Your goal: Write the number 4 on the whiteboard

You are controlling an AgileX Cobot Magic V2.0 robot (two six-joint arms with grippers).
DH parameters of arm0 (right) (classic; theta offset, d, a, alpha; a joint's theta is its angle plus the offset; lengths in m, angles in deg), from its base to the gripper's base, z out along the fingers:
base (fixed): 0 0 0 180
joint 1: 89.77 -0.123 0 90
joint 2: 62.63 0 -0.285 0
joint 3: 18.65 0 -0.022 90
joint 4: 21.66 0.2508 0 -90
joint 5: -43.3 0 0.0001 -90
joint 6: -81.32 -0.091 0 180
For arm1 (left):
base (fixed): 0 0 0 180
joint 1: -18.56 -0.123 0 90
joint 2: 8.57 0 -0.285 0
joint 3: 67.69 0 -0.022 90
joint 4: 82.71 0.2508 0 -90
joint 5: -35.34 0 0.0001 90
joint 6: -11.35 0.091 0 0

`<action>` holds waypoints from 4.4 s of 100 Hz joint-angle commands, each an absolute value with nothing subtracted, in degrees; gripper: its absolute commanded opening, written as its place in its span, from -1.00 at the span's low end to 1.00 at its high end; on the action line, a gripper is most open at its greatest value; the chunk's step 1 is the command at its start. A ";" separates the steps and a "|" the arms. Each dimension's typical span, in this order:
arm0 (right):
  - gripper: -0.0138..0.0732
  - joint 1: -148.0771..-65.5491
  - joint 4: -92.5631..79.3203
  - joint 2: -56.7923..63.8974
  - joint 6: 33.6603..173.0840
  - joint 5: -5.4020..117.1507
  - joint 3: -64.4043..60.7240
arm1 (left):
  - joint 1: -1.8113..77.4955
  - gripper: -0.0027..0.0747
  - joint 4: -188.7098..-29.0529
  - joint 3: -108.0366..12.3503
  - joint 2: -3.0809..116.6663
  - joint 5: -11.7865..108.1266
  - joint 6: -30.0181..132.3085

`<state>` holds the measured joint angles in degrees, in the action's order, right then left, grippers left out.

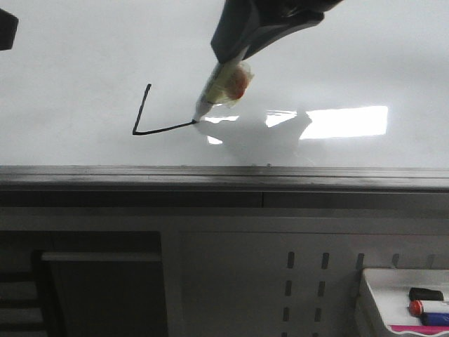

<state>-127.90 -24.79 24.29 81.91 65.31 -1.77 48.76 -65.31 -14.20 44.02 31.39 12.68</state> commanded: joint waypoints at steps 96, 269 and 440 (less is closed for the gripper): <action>-0.83 -130.69 -24.88 28.53 82.43 64.60 -7.79 | 48.70 0.12 -66.03 -15.76 43.62 27.22 12.11; 0.31 -141.70 -24.74 21.48 82.43 77.20 -13.58 | 57.43 -0.98 -80.05 -16.42 58.60 24.19 12.11; -0.83 -140.90 -31.19 -22.13 76.57 53.35 30.17 | 43.55 -0.98 -95.83 -9.27 17.64 41.80 16.67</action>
<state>-141.16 -30.06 -16.34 76.82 61.50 26.15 43.88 -96.02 -11.96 22.92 45.44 16.53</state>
